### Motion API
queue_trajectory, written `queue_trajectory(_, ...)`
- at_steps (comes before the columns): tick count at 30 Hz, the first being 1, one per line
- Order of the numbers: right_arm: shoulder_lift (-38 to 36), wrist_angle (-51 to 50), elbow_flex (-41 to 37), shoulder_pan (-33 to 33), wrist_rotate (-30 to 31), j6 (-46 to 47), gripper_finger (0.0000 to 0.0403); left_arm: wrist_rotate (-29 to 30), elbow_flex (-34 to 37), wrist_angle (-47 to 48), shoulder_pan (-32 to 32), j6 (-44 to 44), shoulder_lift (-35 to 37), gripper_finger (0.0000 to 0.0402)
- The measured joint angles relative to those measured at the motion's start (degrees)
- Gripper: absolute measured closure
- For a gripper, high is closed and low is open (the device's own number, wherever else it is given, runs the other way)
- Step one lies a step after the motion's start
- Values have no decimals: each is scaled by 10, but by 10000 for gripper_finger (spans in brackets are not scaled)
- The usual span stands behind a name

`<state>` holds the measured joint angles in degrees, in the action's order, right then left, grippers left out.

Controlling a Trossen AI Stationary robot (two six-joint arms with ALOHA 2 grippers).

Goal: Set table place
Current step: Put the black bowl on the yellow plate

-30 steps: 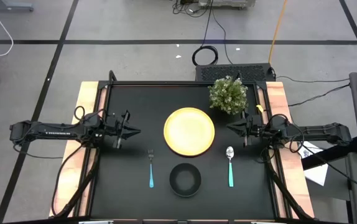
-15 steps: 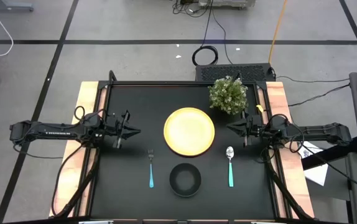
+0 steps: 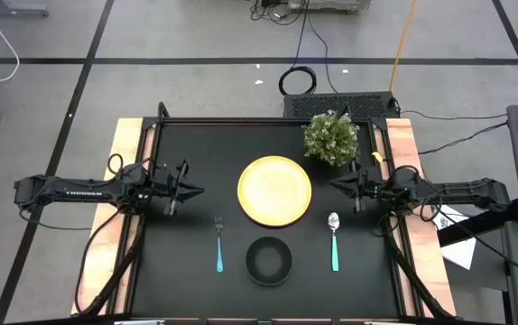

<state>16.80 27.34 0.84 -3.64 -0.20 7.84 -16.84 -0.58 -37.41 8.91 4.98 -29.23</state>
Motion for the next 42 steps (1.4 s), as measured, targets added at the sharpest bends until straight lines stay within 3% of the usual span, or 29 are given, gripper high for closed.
queue_trajectory(4, 0, 38, 0, 0, -40, -2, 370, 0, 0, 0, 0, 0, 0, 376)
queue_trajectory(8, 0, 56, 10, 0, -87, 2, 314, 0, 0, 0, 0, 0, 0, 376)
queue_trajectory(14, 23, 51, 33, 0, -89, -7, 220, 0, 0, 0, 0, 0, 0, 376)
queue_trajectory(18, 57, 56, 64, 0, -88, -16, 183, 0, 0, 0, 0, 0, 0, 376)
queue_trajectory(27, 152, 51, 142, 0, -89, -40, 178, 0, 0, 4, 0, 0, 0, 376)
queue_trajectory(42, 318, -41, 290, 30, -89, -58, 174, 1, 0, 18, 0, 0, 0, 376)
